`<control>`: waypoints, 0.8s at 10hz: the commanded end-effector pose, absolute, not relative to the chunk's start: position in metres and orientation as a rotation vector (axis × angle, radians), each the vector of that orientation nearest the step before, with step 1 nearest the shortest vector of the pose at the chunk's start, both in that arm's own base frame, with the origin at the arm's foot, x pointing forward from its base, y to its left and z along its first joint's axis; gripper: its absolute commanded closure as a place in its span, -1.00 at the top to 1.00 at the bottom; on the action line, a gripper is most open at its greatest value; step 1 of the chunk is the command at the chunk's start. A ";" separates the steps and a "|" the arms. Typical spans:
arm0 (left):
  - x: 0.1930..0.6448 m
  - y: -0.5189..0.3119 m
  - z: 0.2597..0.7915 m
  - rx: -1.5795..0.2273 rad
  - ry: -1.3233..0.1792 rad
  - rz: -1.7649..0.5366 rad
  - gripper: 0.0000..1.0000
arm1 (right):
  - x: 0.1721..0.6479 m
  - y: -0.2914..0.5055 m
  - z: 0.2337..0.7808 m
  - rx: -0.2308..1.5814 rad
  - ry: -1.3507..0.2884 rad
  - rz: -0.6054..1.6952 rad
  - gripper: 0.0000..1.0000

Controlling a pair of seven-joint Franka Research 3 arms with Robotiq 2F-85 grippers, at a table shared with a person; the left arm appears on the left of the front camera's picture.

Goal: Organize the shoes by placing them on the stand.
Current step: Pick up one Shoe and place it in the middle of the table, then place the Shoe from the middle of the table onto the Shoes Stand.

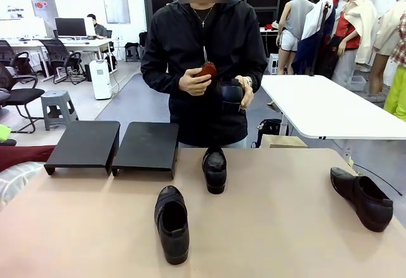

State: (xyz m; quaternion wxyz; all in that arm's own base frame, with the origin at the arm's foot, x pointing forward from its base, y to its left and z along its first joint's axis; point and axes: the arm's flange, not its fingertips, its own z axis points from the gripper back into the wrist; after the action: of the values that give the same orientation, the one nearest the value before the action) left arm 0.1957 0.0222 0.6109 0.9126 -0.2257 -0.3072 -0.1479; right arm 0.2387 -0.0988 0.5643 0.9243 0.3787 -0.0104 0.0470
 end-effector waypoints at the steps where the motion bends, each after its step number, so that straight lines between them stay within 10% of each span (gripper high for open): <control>1: 0.196 0.023 0.611 -0.481 -0.636 -0.321 1.00 | 0.233 -0.106 0.573 0.789 -0.076 0.060 1.00; 8: 0.196 0.023 0.611 -0.481 -0.636 -0.321 1.00 | 0.233 -0.106 0.573 0.789 -0.076 0.060 1.00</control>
State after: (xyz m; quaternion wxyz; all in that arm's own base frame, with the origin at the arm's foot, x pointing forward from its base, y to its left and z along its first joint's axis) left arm 0.1958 0.0222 0.6108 0.9126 -0.2256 -0.3072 -0.1482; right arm 0.2338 -0.1060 0.5705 0.9263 0.3753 -0.0311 0.0158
